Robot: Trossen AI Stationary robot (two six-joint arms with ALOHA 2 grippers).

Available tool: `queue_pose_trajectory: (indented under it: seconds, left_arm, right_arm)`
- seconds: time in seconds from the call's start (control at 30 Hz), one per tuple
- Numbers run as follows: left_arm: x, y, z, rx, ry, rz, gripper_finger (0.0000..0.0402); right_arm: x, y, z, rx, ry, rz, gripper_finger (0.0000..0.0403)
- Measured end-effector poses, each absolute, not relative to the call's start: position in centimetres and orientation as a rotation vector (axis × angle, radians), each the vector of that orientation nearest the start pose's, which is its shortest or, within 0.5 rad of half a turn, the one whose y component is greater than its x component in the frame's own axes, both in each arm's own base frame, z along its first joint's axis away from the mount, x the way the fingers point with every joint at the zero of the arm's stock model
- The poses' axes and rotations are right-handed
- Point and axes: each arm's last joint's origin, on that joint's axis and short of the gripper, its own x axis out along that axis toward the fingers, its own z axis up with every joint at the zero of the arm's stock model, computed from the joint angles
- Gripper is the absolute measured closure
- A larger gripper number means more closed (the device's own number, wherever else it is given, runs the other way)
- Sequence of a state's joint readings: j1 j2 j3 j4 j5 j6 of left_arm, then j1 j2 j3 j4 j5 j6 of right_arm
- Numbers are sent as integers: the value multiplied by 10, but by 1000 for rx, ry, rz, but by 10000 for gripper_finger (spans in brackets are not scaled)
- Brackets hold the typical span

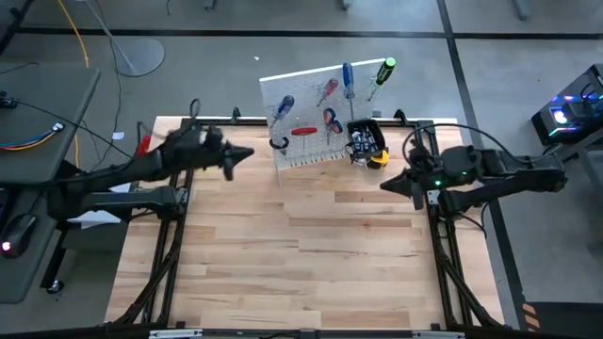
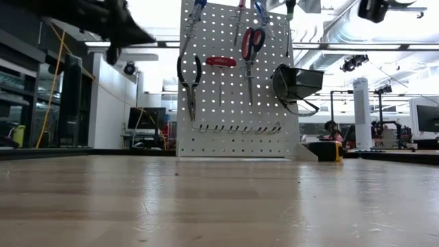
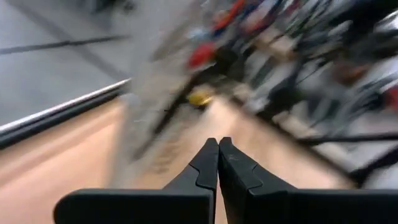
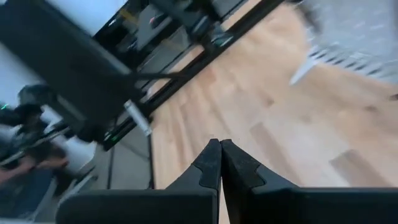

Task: Hang tools onto peg board
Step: Return to Home Position

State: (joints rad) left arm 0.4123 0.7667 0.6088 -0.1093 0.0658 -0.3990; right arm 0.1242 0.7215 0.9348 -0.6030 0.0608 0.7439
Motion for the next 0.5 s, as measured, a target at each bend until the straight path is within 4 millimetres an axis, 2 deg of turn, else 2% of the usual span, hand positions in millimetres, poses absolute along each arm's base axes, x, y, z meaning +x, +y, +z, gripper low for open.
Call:
queue_pose_trajectory:
  seconds: [0.1,0.23,0.37,0.5]
  left_arm:
    - [154,45,278,-515,10,314,401]
    - [154,18,254,-557,-180,292,401]
    - [159,1,231,-577,-194,259,401]
    - [160,-10,222,-552,-190,150,401]
  right_arm:
    - [126,14,354,703,344,-166,403]
    - [122,13,358,709,273,-216,403]
    - [129,13,361,730,226,-226,403]
    - [139,15,363,746,203,-222,403]
